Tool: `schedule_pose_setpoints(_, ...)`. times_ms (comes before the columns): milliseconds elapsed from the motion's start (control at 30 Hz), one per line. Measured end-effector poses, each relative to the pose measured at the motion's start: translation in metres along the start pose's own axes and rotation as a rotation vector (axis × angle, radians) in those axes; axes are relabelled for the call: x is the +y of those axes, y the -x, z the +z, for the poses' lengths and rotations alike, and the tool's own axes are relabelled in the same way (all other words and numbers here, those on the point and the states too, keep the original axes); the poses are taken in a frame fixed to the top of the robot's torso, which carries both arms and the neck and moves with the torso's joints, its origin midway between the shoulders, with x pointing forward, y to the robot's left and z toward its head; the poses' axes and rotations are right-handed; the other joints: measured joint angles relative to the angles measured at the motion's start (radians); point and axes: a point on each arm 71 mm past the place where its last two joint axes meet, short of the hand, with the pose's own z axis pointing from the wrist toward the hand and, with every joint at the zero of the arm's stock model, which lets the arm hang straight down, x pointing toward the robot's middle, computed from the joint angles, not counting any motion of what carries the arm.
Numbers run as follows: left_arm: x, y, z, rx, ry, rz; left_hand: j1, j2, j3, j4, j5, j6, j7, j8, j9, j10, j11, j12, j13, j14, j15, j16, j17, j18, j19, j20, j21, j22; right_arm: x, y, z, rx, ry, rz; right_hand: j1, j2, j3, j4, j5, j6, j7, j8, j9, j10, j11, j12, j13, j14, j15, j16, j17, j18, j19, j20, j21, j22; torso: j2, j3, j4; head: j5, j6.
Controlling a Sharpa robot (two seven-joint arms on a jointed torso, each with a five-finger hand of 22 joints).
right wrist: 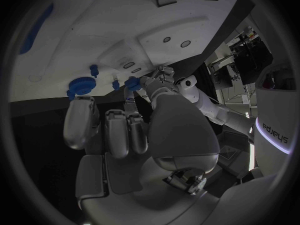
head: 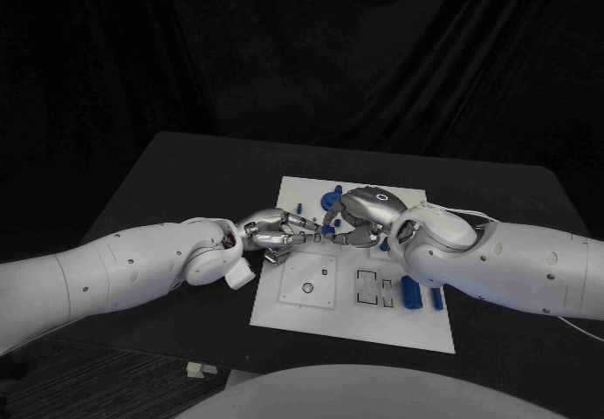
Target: Assemble the parts on the task board
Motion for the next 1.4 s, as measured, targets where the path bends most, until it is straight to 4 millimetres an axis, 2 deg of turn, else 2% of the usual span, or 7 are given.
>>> schedule_pose_setpoints(167,-0.0001,0.0000,-0.0007,-0.001,-0.001,0.000,0.000,0.000,0.000,0.000,0.000,0.039,0.007,0.009,0.005,0.000,0.007,0.000,0.000,0.000,0.007,0.000,0.000,0.000,0.004,0.003,0.000,0.000,-0.0007,-0.0003,0.0000,0.003,-0.002,-0.001,0.000,0.000,0.000,0.000,0.000,0.000,0.000,-0.001,-0.001,0.000,0.000,0.000,0.000,0.000,0.000,0.000,0.000,0.000,0.000,0.000,-0.006,0.000,0.000,0.0001,0.0001,-0.001,-0.002)
schedule_pose_setpoints(367,-0.0006,-0.0002,-0.0013,-0.003,-0.007,0.000,0.000,0.000,0.000,0.000,0.000,0.039,0.007,0.009,0.005,0.000,0.007,0.000,0.000,0.000,0.007,0.000,0.000,0.000,0.004,0.003,0.000,0.000,-0.0009,-0.0006,0.0000,0.008,-0.002,-0.002,0.000,0.000,0.000,0.000,-0.004,-0.003,0.003,-0.003,-0.003,0.000,0.000,0.000,0.000,0.000,0.000,0.000,0.000,0.000,0.000,0.000,-0.006,0.000,0.000,0.0001,0.0001,0.000,0.000)
schedule_pose_setpoints(767,-0.0008,0.0002,-0.0017,-0.014,-0.017,0.004,0.000,0.000,0.000,0.000,0.000,0.039,0.007,0.013,0.004,0.000,0.007,0.000,0.000,0.000,0.007,0.000,0.000,0.000,0.000,0.007,0.000,0.000,-0.0011,-0.0012,0.0007,0.023,-0.006,-0.004,0.000,0.000,0.003,-0.003,-0.018,-0.018,0.011,-0.011,-0.006,0.000,0.000,0.000,0.001,0.000,0.000,-0.008,0.000,0.000,0.000,0.000,-0.019,0.000,0.000,-0.0002,-0.0004,0.001,-0.005)
schedule_pose_setpoints(1100,-0.0011,0.0004,-0.0009,-0.016,-0.020,0.006,0.000,0.000,0.003,-0.003,0.004,0.041,0.009,0.013,0.004,0.000,0.007,0.000,0.000,0.000,0.007,0.000,0.000,0.000,0.000,0.007,0.000,0.000,-0.0015,-0.0028,0.0014,0.042,-0.013,-0.007,0.006,-0.007,0.006,-0.006,-0.022,-0.021,0.007,-0.017,-0.010,-0.001,0.006,0.000,0.001,0.000,0.000,-0.008,0.000,0.000,-0.001,0.001,-0.025,0.000,0.000,0.0000,-0.0007,0.000,-0.005)
schedule_pose_setpoints(1400,-0.0017,-0.0003,0.0005,-0.014,-0.022,0.006,0.000,0.000,0.003,-0.003,0.004,0.041,0.009,0.013,0.004,0.000,0.007,0.000,0.000,0.000,0.007,0.000,0.000,0.000,0.000,0.007,0.000,0.000,-0.0032,-0.0040,0.0020,0.054,-0.022,-0.011,0.006,-0.007,0.006,-0.006,-0.022,-0.025,0.011,-0.017,-0.010,-0.001,0.006,0.000,0.001,0.000,0.000,-0.008,0.000,0.000,-0.004,0.004,-0.025,0.000,-0.001,0.0001,-0.0007,-0.001,-0.005)
